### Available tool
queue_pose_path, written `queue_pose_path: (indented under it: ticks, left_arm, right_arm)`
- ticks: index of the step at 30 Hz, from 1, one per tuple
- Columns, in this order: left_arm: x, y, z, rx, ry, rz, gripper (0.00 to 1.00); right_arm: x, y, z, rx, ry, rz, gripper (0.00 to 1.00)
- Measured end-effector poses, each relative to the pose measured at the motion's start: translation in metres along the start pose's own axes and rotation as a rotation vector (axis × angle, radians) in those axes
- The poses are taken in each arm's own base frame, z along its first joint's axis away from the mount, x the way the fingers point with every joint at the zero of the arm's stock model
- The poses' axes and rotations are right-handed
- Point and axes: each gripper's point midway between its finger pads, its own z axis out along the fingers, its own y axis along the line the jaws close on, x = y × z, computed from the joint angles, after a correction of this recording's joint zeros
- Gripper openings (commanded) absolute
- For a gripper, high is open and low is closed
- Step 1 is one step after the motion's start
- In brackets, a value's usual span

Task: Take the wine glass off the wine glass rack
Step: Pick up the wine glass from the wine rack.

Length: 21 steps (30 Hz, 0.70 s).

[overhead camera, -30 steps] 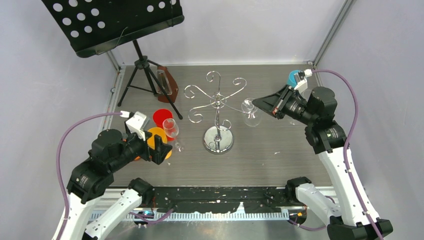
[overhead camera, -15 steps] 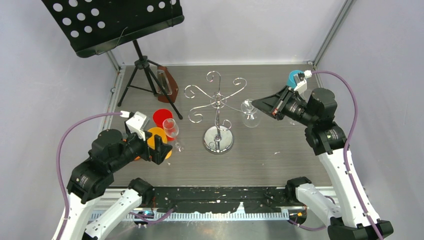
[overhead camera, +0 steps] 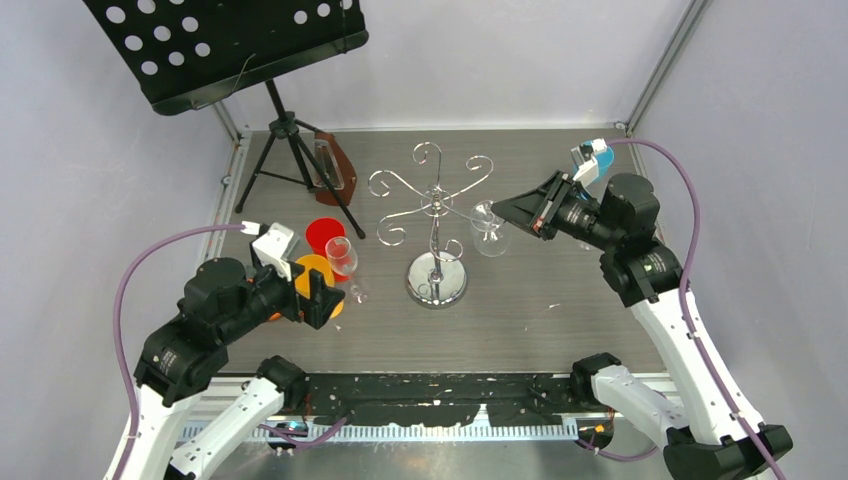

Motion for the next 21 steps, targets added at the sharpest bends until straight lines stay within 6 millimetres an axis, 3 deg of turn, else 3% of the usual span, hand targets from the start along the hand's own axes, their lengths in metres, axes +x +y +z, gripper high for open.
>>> queue_pose_path:
  ticks: [21]
  left_arm:
    - [0.001,0.001,0.002,-0.002,0.008,0.003,0.99]
  right_arm:
    - [-0.017,-0.007,0.029,0.039,-0.024,0.025,0.06]
